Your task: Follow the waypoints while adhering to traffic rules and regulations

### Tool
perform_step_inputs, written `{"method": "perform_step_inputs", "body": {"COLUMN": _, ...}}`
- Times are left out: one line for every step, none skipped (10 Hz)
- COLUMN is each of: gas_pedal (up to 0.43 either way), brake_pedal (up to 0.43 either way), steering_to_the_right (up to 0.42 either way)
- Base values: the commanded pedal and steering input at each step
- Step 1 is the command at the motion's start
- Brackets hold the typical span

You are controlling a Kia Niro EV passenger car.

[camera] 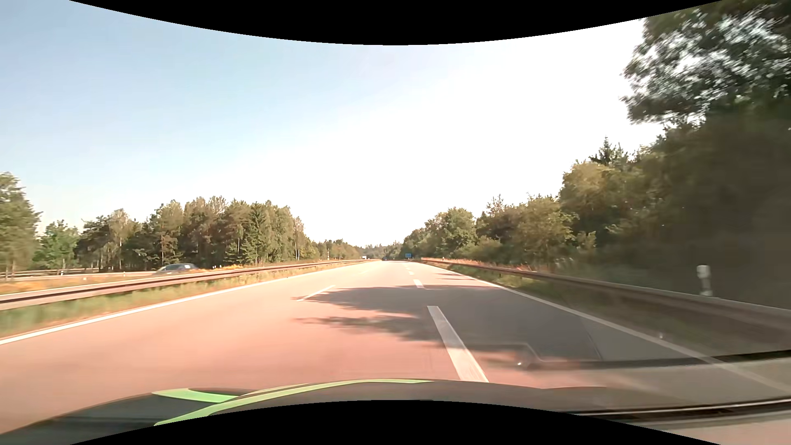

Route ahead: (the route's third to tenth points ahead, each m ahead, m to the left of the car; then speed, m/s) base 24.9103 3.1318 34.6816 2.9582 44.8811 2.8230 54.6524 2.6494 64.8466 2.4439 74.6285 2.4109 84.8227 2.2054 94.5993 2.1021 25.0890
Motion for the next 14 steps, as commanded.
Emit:
{"method": "perform_step_inputs", "body": {"gas_pedal": 0.15, "brake_pedal": 0.0, "steering_to_the_right": 0.001}}
{"method": "perform_step_inputs", "body": {"gas_pedal": 0.047, "brake_pedal": 0.0, "steering_to_the_right": 0.001}}
{"method": "perform_step_inputs", "body": {"gas_pedal": 0.0, "brake_pedal": 0.0, "steering_to_the_right": 0.001}}
{"method": "perform_step_inputs", "body": {"gas_pedal": 0.0, "brake_pedal": 0.0, "steering_to_the_right": 0.002}}
{"method": "perform_step_inputs", "body": {"gas_pedal": 0.0, "brake_pedal": 0.0, "steering_to_the_right": 0.003}}
{"method": "perform_step_inputs", "body": {"gas_pedal": 0.0, "brake_pedal": 0.0, "steering_to_the_right": 0.003}}
{"method": "perform_step_inputs", "body": {"gas_pedal": 0.0, "brake_pedal": 0.0, "steering_to_the_right": 0.003}}
{"method": "perform_step_inputs", "body": {"gas_pedal": 0.0, "brake_pedal": 0.0, "steering_to_the_right": 0.003}}
{"method": "perform_step_inputs", "body": {"gas_pedal": 0.0, "brake_pedal": 0.0, "steering_to_the_right": 0.003}}
{"method": "perform_step_inputs", "body": {"gas_pedal": 0.0, "brake_pedal": 0.0, "steering_to_the_right": 0.003}}
{"method": "perform_step_inputs", "body": {"gas_pedal": 0.0, "brake_pedal": 0.0, "steering_to_the_right": 0.002}}
{"method": "perform_step_inputs", "body": {"gas_pedal": 0.0, "brake_pedal": 0.0, "steering_to_the_right": 0.001}}
{"method": "perform_step_inputs", "body": {"gas_pedal": 0.0, "brake_pedal": 0.0, "steering_to_the_right": 0.0}}
{"method": "perform_step_inputs", "body": {"gas_pedal": 0.0, "brake_pedal": 0.0, "steering_to_the_right": 0.0}}
